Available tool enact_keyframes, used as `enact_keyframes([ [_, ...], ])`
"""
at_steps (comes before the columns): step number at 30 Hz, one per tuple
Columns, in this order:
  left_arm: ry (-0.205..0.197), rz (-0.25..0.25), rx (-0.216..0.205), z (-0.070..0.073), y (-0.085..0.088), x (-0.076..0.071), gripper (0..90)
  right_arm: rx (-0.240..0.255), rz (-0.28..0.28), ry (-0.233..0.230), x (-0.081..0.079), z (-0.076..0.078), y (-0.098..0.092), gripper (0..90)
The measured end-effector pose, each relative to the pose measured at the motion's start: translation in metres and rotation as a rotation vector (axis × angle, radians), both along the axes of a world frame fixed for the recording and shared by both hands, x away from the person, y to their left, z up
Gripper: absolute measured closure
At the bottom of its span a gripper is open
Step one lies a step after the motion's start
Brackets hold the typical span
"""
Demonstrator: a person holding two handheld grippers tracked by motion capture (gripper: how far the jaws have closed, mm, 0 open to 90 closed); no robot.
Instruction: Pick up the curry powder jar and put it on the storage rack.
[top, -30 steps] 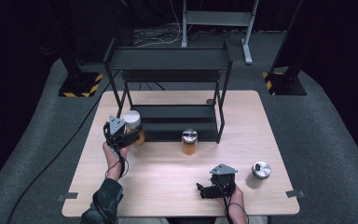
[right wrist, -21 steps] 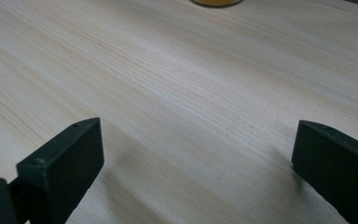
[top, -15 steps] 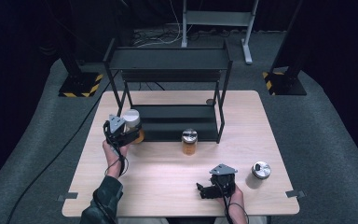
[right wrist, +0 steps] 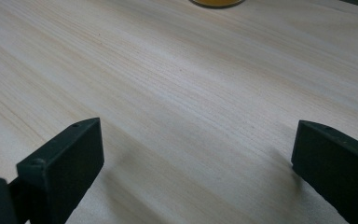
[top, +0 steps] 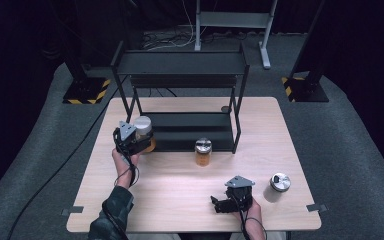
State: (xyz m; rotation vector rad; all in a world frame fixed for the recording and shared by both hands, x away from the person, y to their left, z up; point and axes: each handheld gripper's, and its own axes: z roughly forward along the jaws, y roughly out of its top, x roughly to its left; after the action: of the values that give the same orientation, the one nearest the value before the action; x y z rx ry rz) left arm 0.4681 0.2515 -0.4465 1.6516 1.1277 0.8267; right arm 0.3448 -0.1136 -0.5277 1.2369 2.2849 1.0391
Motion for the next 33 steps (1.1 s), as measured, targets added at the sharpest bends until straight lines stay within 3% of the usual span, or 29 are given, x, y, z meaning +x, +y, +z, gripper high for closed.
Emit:
enact_keyframes([
  [33, -0.003, 0.035, 0.015, -0.007, -0.007, 0.012, 34.8, -0.001, 0.003, -0.004, 0.0, 0.0, 0.0, 1.4],
])
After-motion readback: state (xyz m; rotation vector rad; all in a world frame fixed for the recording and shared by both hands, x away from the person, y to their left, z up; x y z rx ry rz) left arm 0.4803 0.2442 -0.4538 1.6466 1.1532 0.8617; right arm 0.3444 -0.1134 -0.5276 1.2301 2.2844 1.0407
